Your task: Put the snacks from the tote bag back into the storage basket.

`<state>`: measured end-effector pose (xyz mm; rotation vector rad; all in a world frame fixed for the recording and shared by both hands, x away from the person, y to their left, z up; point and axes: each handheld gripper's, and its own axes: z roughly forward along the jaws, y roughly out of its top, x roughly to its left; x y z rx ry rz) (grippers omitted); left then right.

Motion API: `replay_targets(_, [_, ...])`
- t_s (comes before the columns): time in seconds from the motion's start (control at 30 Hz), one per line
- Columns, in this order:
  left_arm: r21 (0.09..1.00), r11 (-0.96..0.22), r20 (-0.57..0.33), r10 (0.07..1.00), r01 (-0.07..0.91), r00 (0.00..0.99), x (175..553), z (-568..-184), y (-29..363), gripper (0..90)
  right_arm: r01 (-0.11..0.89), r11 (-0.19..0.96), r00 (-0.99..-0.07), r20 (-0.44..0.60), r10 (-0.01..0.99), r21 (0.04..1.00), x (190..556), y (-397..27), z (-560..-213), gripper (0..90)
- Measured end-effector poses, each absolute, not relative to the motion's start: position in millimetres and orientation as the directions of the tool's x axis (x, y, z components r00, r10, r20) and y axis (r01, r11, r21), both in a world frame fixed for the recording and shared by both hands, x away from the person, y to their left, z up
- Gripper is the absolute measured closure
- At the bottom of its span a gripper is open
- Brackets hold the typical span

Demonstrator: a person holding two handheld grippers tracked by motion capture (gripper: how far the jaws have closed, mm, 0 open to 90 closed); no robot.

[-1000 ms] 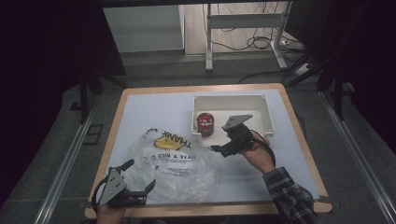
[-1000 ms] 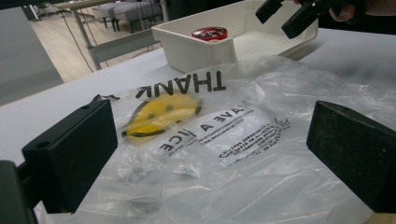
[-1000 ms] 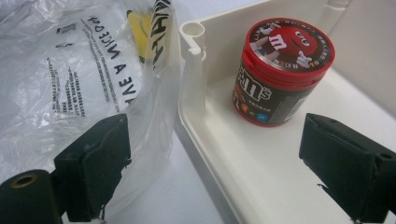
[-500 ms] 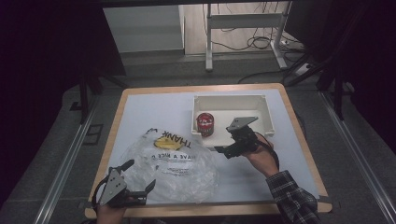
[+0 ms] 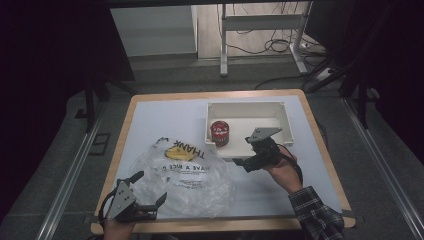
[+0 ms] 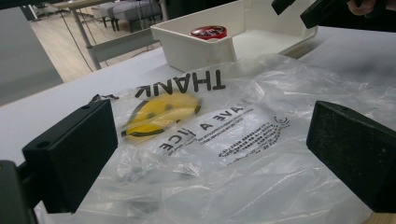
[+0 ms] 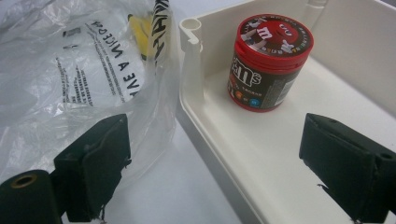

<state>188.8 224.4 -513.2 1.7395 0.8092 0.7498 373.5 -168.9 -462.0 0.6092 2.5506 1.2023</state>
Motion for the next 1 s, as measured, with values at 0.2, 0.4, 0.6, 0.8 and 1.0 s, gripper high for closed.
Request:
replay_targets(0.2, [0.955,-0.245,0.107,0.808,0.166,0.579,188.9,-513.3,224.2,1.8,0.269,0.548,-0.875,-0.037,0.483,0.792,371.3,-175.7,-462.1,9.2])
replay_targets(0.4, [0.955,-0.248,0.109,0.807,0.165,0.580,189.0,-513.3,224.3,1.8,0.282,0.538,-0.868,-0.028,0.496,0.795,368.4,-183.9,-463.8,8.6])
replay_targets(0.6, [0.955,-0.248,0.109,0.807,0.166,0.580,189.1,-513.4,224.2,1.8,0.291,0.521,-0.869,-0.007,0.495,0.802,364.2,-192.6,-465.2,6.7])
replay_targets(0.8, [0.954,-0.248,0.109,0.807,0.166,0.580,189.1,-513.5,224.1,1.8,0.301,0.519,-0.860,-0.007,0.510,0.800,357.7,-202.0,-468.0,6.6])
replay_targets(1.0, [0.954,-0.249,0.108,0.807,0.168,0.581,189.0,-513.7,223.9,1.8,0.308,0.506,-0.859,0.006,0.513,0.806,349.1,-211.4,-470.8,5.2])
